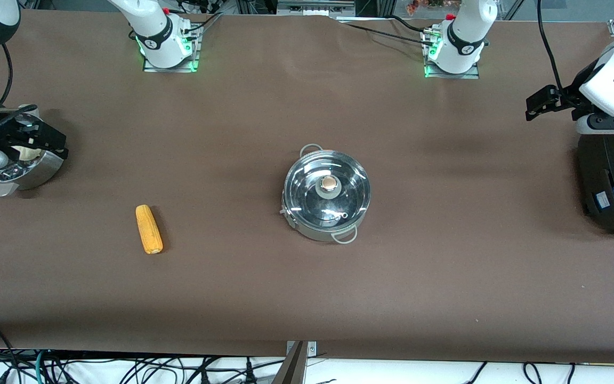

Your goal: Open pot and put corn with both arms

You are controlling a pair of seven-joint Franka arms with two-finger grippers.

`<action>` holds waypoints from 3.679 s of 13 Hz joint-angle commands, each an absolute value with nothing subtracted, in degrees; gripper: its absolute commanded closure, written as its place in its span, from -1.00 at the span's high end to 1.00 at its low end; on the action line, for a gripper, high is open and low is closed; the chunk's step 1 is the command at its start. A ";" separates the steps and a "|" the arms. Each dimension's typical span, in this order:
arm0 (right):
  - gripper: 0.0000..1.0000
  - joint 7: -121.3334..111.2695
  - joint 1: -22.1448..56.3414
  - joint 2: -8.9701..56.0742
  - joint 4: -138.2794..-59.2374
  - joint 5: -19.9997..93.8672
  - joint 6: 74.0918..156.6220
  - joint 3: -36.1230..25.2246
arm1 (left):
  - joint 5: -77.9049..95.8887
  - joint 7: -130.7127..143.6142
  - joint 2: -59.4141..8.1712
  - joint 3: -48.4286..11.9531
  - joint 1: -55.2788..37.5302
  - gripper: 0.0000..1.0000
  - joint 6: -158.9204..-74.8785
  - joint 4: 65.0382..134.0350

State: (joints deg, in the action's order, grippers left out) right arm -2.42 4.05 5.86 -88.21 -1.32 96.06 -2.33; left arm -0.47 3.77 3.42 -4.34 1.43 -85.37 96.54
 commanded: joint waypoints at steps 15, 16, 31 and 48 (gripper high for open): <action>1.00 -1.67 4.57 5.80 -87.89 -0.79 95.10 -2.29 | -0.88 3.96 2.99 -4.22 1.67 1.00 -84.29 95.27; 1.00 -1.67 4.57 5.80 -87.80 -0.79 95.18 -2.29 | -0.79 3.96 2.99 -4.22 1.67 1.00 -84.29 95.27; 1.00 -1.58 4.75 5.80 -87.98 -1.41 93.78 -2.29 | -0.88 3.52 2.64 -4.57 0.53 1.00 -81.04 95.45; 1.00 -6.24 4.75 17.04 -88.06 -0.79 102.03 -2.29 | 6.77 31.52 -25.64 -4.66 -29.16 1.00 -96.29 75.76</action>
State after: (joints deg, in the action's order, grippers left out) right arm -4.34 4.66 15.01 -88.37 -1.34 99.86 -2.42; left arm 5.52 26.52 -21.15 -5.41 -26.09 -92.11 79.14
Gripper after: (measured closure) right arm 0.000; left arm 0.000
